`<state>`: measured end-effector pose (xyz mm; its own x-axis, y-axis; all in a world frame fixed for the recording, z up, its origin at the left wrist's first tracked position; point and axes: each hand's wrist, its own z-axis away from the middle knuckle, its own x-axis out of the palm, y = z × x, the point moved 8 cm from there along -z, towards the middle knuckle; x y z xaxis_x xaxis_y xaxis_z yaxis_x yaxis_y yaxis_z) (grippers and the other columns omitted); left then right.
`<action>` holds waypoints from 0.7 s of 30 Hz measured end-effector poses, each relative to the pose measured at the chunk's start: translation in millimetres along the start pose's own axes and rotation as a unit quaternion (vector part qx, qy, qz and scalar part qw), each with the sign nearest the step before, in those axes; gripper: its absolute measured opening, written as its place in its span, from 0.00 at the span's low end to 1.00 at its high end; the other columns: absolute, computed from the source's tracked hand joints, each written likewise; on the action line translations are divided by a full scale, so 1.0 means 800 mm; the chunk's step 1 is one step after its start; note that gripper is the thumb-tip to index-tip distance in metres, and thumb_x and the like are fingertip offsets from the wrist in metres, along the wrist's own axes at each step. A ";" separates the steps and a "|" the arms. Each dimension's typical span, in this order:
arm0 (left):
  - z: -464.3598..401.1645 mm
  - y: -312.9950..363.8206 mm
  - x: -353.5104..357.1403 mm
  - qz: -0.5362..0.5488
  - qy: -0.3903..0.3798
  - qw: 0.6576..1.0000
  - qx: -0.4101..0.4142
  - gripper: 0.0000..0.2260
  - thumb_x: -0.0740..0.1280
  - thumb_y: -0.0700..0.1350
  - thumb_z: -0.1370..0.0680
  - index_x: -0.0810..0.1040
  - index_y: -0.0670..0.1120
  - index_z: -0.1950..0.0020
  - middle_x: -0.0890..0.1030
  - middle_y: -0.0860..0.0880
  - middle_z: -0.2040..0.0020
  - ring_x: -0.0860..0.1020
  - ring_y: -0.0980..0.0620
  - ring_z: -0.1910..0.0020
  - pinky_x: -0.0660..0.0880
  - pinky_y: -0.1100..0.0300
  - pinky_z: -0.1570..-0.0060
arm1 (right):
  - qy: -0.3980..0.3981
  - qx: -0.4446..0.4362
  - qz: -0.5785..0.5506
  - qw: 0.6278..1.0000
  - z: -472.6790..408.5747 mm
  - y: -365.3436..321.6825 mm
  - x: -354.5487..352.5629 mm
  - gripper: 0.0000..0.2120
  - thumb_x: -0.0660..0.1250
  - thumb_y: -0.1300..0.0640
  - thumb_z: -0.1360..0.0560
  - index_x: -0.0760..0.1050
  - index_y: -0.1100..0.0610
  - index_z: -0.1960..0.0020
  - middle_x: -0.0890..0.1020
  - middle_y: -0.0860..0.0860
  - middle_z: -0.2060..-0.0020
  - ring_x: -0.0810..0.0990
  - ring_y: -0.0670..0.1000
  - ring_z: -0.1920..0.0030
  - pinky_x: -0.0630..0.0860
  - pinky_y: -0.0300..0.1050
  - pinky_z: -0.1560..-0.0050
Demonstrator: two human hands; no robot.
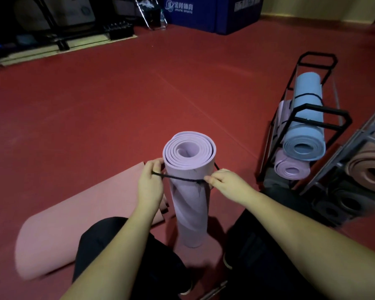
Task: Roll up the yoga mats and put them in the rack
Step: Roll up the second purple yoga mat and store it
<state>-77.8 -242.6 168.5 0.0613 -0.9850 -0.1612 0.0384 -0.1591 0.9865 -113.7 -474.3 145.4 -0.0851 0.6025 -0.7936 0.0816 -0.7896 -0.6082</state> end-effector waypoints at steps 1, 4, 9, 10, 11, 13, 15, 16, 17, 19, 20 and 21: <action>0.003 -0.005 0.000 -0.064 -0.010 0.998 0.003 0.12 0.57 0.52 0.16 0.79 0.57 0.53 0.83 0.52 0.53 0.81 0.55 0.52 0.75 0.55 0.50 | 0.002 -0.005 0.006 1.000 0.000 0.000 0.000 0.26 0.56 0.36 0.22 0.79 0.53 0.63 0.75 0.41 0.68 0.73 0.48 0.53 0.72 0.51 0.43; 0.014 -0.015 -0.004 -0.155 -0.018 0.988 -0.015 0.10 0.57 0.43 0.16 0.74 0.49 0.56 0.79 0.51 0.60 0.75 0.60 0.63 0.69 0.61 0.61 | -0.016 -0.037 0.060 0.997 0.002 -0.010 0.006 0.29 0.49 0.30 0.26 0.76 0.51 0.62 0.74 0.43 0.65 0.73 0.49 0.54 0.72 0.51 0.45; 0.000 0.004 -0.007 -0.110 -0.101 0.987 -0.052 0.16 0.58 0.27 0.25 0.76 0.43 0.46 0.79 0.53 0.51 0.75 0.57 0.61 0.68 0.72 0.65 | -0.006 -0.113 0.048 0.992 0.015 -0.025 0.009 0.24 0.54 0.36 0.23 0.79 0.51 0.61 0.75 0.44 0.66 0.73 0.50 0.58 0.73 0.50 0.49; 0.000 0.011 -0.009 -0.043 -0.089 0.993 -0.063 0.17 0.56 0.26 0.26 0.77 0.42 0.46 0.80 0.53 0.50 0.76 0.58 0.60 0.69 0.72 0.63 | -0.004 -0.123 0.049 0.991 0.015 -0.026 0.009 0.24 0.55 0.36 0.23 0.81 0.52 0.58 0.78 0.45 0.64 0.74 0.50 0.57 0.73 0.48 0.48; -0.002 0.018 -0.010 0.037 -0.073 0.994 -0.073 0.17 0.56 0.28 0.26 0.78 0.42 0.45 0.81 0.52 0.49 0.77 0.56 0.54 0.71 0.69 0.56 | -0.004 -0.133 0.050 0.990 0.016 -0.027 0.011 0.24 0.55 0.36 0.23 0.83 0.52 0.56 0.80 0.46 0.63 0.75 0.50 0.56 0.73 0.47 0.48; -0.001 0.012 0.002 0.171 -0.065 0.976 -0.118 0.14 0.57 0.41 0.18 0.80 0.45 0.40 0.83 0.52 0.44 0.78 0.55 0.43 0.73 0.60 0.42 | 0.004 -0.158 0.060 0.986 0.016 -0.037 0.016 0.23 0.57 0.38 0.23 0.83 0.52 0.55 0.80 0.47 0.62 0.75 0.49 0.55 0.73 0.45 0.48; 0.000 -0.002 0.015 0.192 -0.054 0.966 -0.166 0.21 0.54 0.58 0.16 0.80 0.47 0.36 0.82 0.53 0.38 0.76 0.56 0.37 0.70 0.57 0.33 | 0.036 -0.187 0.071 0.979 0.021 -0.044 0.019 0.19 0.60 0.41 0.23 0.84 0.53 0.54 0.81 0.48 0.61 0.76 0.50 0.54 0.75 0.46 0.48; 0.001 -0.006 0.018 0.178 -0.041 0.967 -0.180 0.26 0.53 0.63 0.17 0.79 0.48 0.34 0.80 0.54 0.37 0.75 0.56 0.35 0.68 0.57 0.33 | 0.055 -0.192 0.060 0.978 0.024 -0.045 0.018 0.17 0.62 0.43 0.23 0.83 0.53 0.53 0.81 0.48 0.59 0.76 0.50 0.53 0.75 0.47 0.48; 0.002 -0.009 0.019 0.158 -0.023 0.969 -0.188 0.28 0.52 0.65 0.18 0.78 0.48 0.33 0.79 0.54 0.36 0.74 0.56 0.35 0.68 0.58 0.36 | 0.082 -0.187 0.032 0.978 0.028 -0.044 0.013 0.15 0.64 0.45 0.23 0.83 0.54 0.52 0.80 0.48 0.57 0.77 0.50 0.52 0.75 0.46 0.47; 0.004 -0.009 0.023 0.140 -0.017 0.971 -0.195 0.26 0.50 0.65 0.18 0.80 0.50 0.37 0.80 0.57 0.43 0.75 0.57 0.42 0.68 0.61 0.44 | 0.145 -0.142 -0.081 0.976 0.034 -0.039 -0.007 0.12 0.66 0.49 0.25 0.81 0.57 0.50 0.77 0.50 0.50 0.77 0.47 0.48 0.74 0.40 0.45; 0.004 -0.011 0.028 0.141 -0.019 0.970 -0.196 0.24 0.49 0.63 0.17 0.80 0.52 0.41 0.81 0.58 0.47 0.77 0.58 0.45 0.69 0.61 0.47 | 0.188 -0.097 -0.149 0.966 0.036 -0.034 -0.019 0.11 0.66 0.51 0.26 0.79 0.57 0.49 0.75 0.51 0.47 0.75 0.45 0.46 0.73 0.35 0.44; 0.003 -0.013 0.033 0.138 -0.032 0.972 -0.190 0.24 0.48 0.62 0.16 0.81 0.53 0.43 0.82 0.59 0.49 0.78 0.58 0.44 0.71 0.61 0.48 | 0.235 -0.040 -0.216 0.947 0.036 -0.026 -0.028 0.10 0.65 0.51 0.26 0.77 0.56 0.48 0.74 0.51 0.45 0.74 0.44 0.44 0.71 0.31 0.44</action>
<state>-78.7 -267.3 154.1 0.0604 -0.9908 0.1210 0.3959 0.1351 0.9083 -141.9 -474.4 176.5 0.3217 0.8673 -0.3798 0.2169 -0.4579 -0.8621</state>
